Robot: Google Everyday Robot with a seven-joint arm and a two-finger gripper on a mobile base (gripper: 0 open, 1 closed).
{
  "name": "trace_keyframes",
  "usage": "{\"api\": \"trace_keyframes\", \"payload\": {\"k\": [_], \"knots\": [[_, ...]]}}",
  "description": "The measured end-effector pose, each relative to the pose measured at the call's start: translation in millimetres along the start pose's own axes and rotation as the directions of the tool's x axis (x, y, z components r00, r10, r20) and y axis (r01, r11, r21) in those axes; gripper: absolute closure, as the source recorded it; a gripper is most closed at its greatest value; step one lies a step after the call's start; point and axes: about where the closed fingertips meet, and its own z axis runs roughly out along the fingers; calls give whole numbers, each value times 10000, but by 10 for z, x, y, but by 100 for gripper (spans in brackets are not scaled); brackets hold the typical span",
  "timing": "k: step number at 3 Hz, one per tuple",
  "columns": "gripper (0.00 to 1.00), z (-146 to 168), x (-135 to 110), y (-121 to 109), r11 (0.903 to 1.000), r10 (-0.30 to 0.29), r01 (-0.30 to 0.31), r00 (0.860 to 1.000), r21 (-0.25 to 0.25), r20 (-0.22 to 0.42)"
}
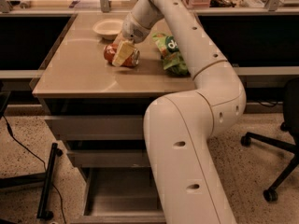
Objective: Place coke can into bottom drawer
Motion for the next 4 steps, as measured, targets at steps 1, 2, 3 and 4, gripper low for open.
{"api": "trace_keyframes", "payload": {"k": [1, 2, 3, 4], "knots": [[64, 0, 0, 0, 10000, 0, 0, 10000, 0, 0], [88, 0, 0, 0, 10000, 0, 0, 10000, 0, 0], [100, 0, 0, 0, 10000, 0, 0, 10000, 0, 1], [100, -18, 66, 70, 9996, 238, -235, 9995, -151, 185]]}}
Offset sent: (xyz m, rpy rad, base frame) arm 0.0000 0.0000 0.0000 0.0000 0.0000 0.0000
